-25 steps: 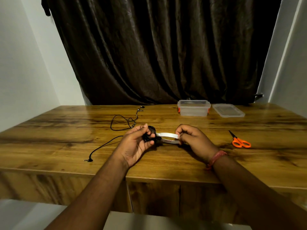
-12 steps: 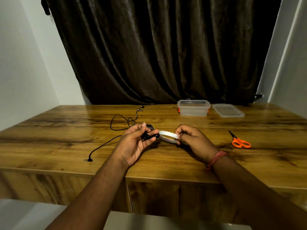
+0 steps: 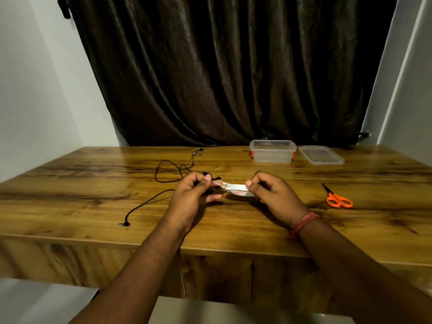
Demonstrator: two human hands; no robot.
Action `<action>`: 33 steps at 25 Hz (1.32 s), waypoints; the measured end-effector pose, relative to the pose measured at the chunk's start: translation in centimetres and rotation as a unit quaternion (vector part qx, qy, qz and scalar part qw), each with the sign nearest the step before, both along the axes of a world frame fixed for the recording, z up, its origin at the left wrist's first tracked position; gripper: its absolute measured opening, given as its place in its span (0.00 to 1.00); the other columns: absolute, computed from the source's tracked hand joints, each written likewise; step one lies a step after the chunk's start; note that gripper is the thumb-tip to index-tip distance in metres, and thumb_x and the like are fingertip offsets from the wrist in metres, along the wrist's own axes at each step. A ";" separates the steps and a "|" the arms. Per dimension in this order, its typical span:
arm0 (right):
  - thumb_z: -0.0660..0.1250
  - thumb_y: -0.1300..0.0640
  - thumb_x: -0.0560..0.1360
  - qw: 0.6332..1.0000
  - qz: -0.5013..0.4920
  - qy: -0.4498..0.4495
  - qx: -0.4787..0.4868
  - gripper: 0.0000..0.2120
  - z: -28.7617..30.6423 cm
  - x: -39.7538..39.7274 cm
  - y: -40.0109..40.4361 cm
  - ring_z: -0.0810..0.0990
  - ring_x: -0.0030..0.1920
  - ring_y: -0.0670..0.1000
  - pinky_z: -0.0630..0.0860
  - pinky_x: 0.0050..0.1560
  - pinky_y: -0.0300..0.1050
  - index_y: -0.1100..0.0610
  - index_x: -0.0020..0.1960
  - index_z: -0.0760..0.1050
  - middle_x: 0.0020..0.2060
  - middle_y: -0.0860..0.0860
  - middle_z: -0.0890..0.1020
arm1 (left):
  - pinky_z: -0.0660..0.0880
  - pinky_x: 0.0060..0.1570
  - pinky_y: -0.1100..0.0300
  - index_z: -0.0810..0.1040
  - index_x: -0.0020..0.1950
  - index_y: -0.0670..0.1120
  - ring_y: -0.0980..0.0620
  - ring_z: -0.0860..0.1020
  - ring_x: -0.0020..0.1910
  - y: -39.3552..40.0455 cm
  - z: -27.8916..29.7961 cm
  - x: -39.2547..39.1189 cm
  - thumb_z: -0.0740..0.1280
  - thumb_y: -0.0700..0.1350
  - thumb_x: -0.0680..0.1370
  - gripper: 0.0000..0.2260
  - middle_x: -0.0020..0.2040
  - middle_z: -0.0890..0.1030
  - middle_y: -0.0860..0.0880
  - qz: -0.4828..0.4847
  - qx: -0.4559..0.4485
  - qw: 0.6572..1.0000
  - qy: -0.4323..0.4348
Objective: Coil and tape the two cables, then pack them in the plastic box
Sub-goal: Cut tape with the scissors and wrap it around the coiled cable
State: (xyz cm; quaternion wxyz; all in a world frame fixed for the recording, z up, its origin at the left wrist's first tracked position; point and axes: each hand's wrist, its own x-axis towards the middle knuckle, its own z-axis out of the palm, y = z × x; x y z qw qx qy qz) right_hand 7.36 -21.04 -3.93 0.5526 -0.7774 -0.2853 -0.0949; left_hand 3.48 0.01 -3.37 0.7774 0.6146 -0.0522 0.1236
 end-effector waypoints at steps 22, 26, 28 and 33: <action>0.65 0.49 0.76 0.875 -0.350 -0.060 -0.328 0.06 1.3 -0.1 -9.2 0.76 0.49 0.54 0.75 0.49 0.51 0.51 0.49 0.74 0.48 0.52 0.78 | 0.81 0.52 0.45 0.74 0.46 0.38 0.44 0.81 0.43 0.4 0.1 -0.1 0.61 0.39 0.82 0.07 0.38 0.76 0.43 -0.101 -0.113 0.988 0.033; 0.63 0.44 0.77 0.791 -0.383 -0.003 -0.478 0.16 0.8 -1.5 -13.1 0.76 0.54 0.57 0.77 0.52 0.51 0.54 0.59 0.73 0.55 0.55 0.78 | 0.80 0.53 0.44 0.74 0.46 0.38 0.41 0.80 0.48 0.5 0.1 -0.1 0.61 0.39 0.82 0.07 0.38 0.76 0.42 -0.104 -0.104 0.989 0.030; 0.65 0.47 0.77 0.815 -0.363 -0.008 -0.451 0.13 0.6 -1.8 -13.0 0.77 0.53 0.56 0.76 0.51 0.49 0.54 0.57 0.74 0.54 0.56 0.78 | 0.80 0.53 0.44 0.74 0.45 0.38 0.43 0.81 0.45 0.6 0.0 -0.1 0.61 0.39 0.82 0.07 0.38 0.77 0.43 -0.103 -0.103 0.989 0.032; 0.74 0.54 0.72 0.907 -0.256 0.027 -0.335 0.08 0.9 -2.8 -11.0 0.76 0.49 0.52 0.73 0.48 0.46 0.53 0.48 0.76 0.48 0.50 0.77 | 0.80 0.54 0.43 0.74 0.46 0.38 0.46 0.82 0.42 0.7 0.1 -0.2 0.61 0.39 0.82 0.07 0.38 0.77 0.43 -0.104 -0.106 0.988 0.034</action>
